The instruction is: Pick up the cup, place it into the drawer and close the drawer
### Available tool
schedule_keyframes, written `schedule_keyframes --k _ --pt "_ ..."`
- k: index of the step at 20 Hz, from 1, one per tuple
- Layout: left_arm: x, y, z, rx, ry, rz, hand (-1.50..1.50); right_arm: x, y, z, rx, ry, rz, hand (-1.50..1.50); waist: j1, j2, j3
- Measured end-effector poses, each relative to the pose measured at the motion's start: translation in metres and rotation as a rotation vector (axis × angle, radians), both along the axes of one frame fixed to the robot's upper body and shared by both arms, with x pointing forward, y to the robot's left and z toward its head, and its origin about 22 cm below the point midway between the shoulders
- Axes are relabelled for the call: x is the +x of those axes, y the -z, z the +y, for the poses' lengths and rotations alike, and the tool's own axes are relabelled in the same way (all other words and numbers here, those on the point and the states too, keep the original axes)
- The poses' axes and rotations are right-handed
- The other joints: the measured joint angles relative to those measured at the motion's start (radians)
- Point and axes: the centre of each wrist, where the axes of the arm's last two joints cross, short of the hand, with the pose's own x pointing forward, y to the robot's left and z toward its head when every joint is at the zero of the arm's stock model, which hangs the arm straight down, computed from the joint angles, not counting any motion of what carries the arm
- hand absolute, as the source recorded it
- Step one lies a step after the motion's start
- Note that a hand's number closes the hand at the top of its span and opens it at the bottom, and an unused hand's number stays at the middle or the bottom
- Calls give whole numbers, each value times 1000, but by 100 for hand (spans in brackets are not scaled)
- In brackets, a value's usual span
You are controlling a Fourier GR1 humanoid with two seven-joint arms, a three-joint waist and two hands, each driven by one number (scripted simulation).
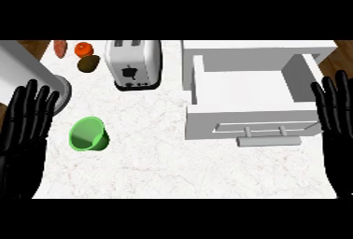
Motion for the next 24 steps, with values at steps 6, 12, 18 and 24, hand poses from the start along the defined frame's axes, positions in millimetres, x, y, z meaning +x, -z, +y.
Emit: schedule_keyframes --k 6,12,18,24 --pt "0 0 8 -9 157 -12 -150 -1 -1 -4 12 32 7 -150 25 11 13" --pt "10 17 19 -179 234 126 -150 2 5 -9 -75 -3 75 -150 30 14 16" --pt "12 41 39 -232 236 185 -150 10 12 -6 -99 -14 91 -150 33 14 16" --pt "15 71 59 -216 153 236 -150 12 10 -12 -106 -15 89 -150 32 14 17"
